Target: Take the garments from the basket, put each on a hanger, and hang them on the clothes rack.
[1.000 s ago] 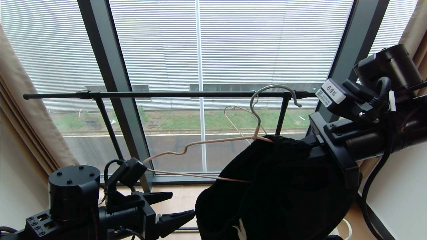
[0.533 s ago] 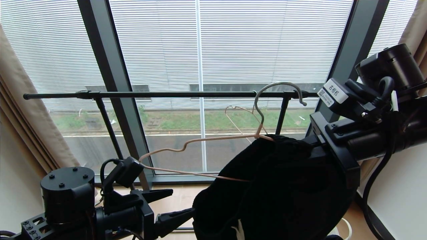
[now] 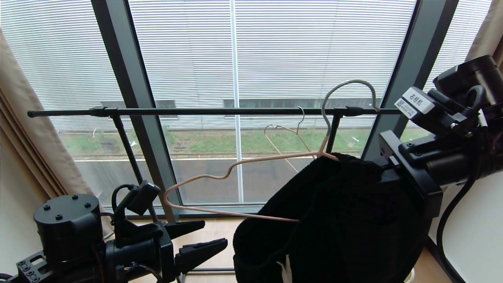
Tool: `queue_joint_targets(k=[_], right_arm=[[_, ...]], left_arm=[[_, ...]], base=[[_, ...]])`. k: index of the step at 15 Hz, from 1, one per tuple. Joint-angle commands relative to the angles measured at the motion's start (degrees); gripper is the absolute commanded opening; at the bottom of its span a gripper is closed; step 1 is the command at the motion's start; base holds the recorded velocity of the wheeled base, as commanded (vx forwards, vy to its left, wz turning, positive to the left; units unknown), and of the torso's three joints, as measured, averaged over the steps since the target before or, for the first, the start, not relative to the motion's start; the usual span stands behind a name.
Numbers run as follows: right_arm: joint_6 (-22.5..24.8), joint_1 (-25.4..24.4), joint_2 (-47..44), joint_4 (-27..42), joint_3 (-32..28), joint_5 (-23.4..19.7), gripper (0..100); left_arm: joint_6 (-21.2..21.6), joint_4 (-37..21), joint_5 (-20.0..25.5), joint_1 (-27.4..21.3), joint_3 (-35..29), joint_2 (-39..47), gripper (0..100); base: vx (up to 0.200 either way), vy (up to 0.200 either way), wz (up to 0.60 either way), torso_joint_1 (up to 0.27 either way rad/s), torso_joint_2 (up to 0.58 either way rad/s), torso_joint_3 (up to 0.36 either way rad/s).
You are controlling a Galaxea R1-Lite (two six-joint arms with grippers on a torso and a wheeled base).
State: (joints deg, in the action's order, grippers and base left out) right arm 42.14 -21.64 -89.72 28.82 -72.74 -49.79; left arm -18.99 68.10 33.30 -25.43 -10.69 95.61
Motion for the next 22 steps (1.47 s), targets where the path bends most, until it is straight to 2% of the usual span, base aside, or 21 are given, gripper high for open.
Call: queue_joint_targets(k=[1,3,7,19,20,22], right_arm=[[0.04,0.46,0.43,0.01,0.06,-1.45,0],[0.13,0.46,0.60,0.01,0.06,-3.65,0],[0.40,0.28,0.34,-2.10,0.93,-6.64,0],[0.40,-2.18,-0.54,-5.35,1.37,-9.01,0],[0.40,-2.18,-0.45,-5.35,1.46,-9.10,0],[0.31,-2.18,-0.28,-5.26,1.55,-9.10,0]], left_arm=[[0.01,0.02,1.15,0.82,0.32,0.37,100],[-0.08,0.02,1.15,0.73,0.32,1.07,100],[-3.16,0.11,1.50,-0.06,-0.03,2.21,100],[-2.98,0.11,1.24,-2.17,-0.12,4.85,100],[-2.98,0.11,1.24,-2.17,-0.03,4.94,0],[-2.98,0.11,1.24,-2.17,-0.12,5.20,0]], base=[[0.000,0.000,0.00,0.000,0.00,0.000],[0.000,0.000,0.00,0.000,0.00,0.000],[0.000,0.000,0.00,0.000,0.00,0.000],[0.000,0.000,0.00,0.000,0.00,0.000],[0.000,0.000,0.00,0.000,0.00,0.000],[0.000,0.000,0.00,0.000,0.00,0.000]])
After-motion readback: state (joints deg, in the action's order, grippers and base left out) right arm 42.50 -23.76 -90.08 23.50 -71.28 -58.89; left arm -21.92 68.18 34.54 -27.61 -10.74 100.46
